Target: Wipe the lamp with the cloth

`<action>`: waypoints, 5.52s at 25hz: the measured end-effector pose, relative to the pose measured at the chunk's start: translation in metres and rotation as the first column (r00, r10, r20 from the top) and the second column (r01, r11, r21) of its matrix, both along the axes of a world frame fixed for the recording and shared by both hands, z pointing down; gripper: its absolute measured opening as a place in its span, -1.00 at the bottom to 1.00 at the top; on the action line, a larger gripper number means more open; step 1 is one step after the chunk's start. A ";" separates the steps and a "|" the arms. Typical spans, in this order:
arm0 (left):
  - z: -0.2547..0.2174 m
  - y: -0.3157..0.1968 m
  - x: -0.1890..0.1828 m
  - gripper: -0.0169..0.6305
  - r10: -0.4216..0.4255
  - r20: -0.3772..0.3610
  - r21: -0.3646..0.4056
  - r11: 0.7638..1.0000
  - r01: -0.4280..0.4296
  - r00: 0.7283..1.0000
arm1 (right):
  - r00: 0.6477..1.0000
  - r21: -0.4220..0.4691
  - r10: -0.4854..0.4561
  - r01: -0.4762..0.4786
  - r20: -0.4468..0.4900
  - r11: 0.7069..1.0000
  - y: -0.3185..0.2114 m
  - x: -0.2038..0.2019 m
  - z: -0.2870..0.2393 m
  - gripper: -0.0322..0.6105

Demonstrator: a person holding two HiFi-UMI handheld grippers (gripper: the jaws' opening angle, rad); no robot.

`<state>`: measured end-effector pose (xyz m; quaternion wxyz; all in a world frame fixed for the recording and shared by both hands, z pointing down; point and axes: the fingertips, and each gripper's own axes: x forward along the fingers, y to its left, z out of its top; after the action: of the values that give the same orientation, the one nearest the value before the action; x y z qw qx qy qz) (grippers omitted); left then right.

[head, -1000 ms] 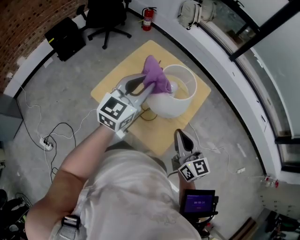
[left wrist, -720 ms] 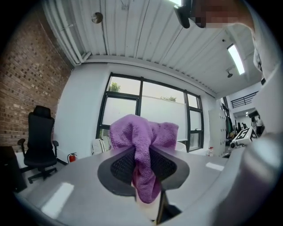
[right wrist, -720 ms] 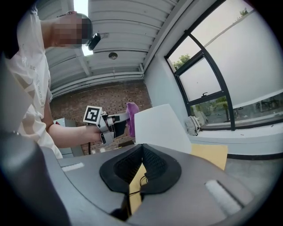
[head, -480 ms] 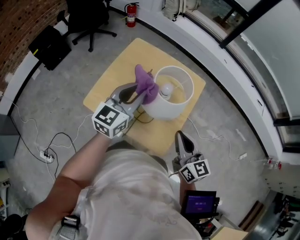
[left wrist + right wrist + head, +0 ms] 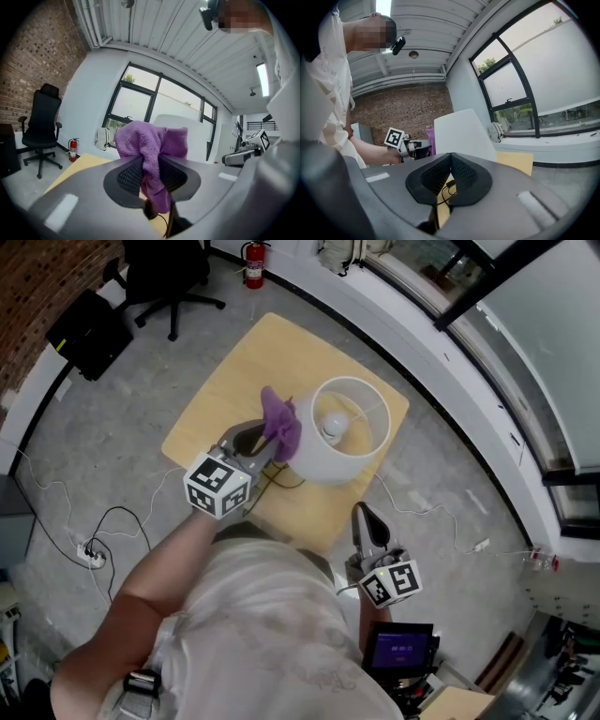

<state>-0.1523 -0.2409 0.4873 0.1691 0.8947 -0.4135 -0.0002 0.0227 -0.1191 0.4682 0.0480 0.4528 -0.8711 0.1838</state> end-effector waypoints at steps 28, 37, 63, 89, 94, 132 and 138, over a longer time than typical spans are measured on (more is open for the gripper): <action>-0.077 -0.060 0.022 -0.68 0.306 0.004 0.077 0.949 -0.306 0.952 | 0.994 0.024 0.108 -0.108 -0.008 0.994 -0.002 -0.010 -0.008 -0.86; -0.035 -0.074 0.026 -0.68 0.516 0.050 -0.033 0.857 -0.514 0.855 | 0.986 -0.001 0.164 -0.164 -0.024 0.986 0.010 0.001 -0.001 -0.86; -0.093 -0.117 0.040 -0.67 0.713 -0.133 0.054 0.699 -0.714 0.688 | 0.979 0.046 0.202 -0.201 -0.034 0.979 -0.001 -0.002 -0.019 -0.85; 0.060 -0.139 0.075 -0.68 0.749 0.187 -0.312 0.659 -0.685 0.636 | 0.949 0.009 0.312 -0.312 -0.036 0.950 0.020 0.012 -0.005 -0.85; 0.081 -0.150 0.072 -0.68 0.696 0.314 -0.343 0.717 -0.607 0.645 | 0.948 0.007 0.318 -0.318 -0.027 0.948 0.023 0.012 -0.003 -0.86; 0.059 -0.132 0.185 -0.68 0.938 0.313 -0.652 0.326 -0.685 0.150 | 0.824 -0.062 0.566 -0.564 0.022 0.823 0.104 0.094 0.020 -0.85; 0.061 -0.150 0.189 -0.68 0.876 0.432 -0.557 0.445 -0.701 0.212 | 0.826 -0.062 0.563 -0.561 0.026 0.825 0.106 0.098 0.023 -0.85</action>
<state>0.0369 -0.3907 0.5485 0.0887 0.8797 0.0797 0.4603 0.1203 -0.0130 0.4911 -0.0154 0.6836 -0.6951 0.2221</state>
